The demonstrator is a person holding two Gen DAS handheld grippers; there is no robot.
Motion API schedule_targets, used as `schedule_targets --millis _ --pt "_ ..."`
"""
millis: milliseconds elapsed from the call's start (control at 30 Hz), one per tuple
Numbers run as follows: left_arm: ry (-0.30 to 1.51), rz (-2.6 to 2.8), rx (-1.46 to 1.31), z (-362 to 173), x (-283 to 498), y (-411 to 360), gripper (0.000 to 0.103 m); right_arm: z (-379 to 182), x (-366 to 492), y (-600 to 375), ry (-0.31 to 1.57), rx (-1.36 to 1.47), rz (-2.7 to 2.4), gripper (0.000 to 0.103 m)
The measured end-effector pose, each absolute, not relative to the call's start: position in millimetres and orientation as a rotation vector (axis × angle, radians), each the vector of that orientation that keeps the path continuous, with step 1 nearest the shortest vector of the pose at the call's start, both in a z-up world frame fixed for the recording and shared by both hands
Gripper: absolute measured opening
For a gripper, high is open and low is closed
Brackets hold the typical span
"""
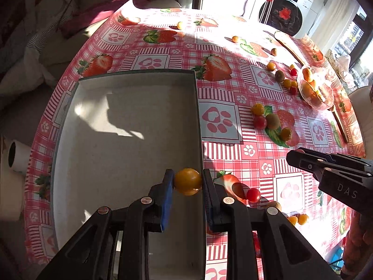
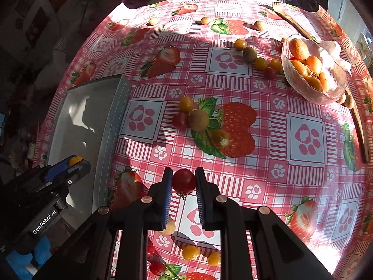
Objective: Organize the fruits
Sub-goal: 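Carry both tomatoes over the white tray and open both tools to drop them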
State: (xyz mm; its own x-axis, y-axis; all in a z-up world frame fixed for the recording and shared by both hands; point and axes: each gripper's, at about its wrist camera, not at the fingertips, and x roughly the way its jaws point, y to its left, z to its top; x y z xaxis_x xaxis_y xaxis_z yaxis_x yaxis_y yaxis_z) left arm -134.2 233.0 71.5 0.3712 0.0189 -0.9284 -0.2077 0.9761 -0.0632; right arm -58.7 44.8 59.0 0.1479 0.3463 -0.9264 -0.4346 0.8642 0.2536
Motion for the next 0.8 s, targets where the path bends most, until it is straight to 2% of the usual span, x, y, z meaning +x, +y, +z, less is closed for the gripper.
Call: schedule_targets --millis 367,800 --pt "1.222 0.313 -0.195 47 -177 309 0.026 60 -87 153 1.354 -0.112 0.738 0.021" --pt "1.245 0.367 -0.207 22 -191 331 0.026 18 -94 212 1.407 -0.235 0.726 0.021"
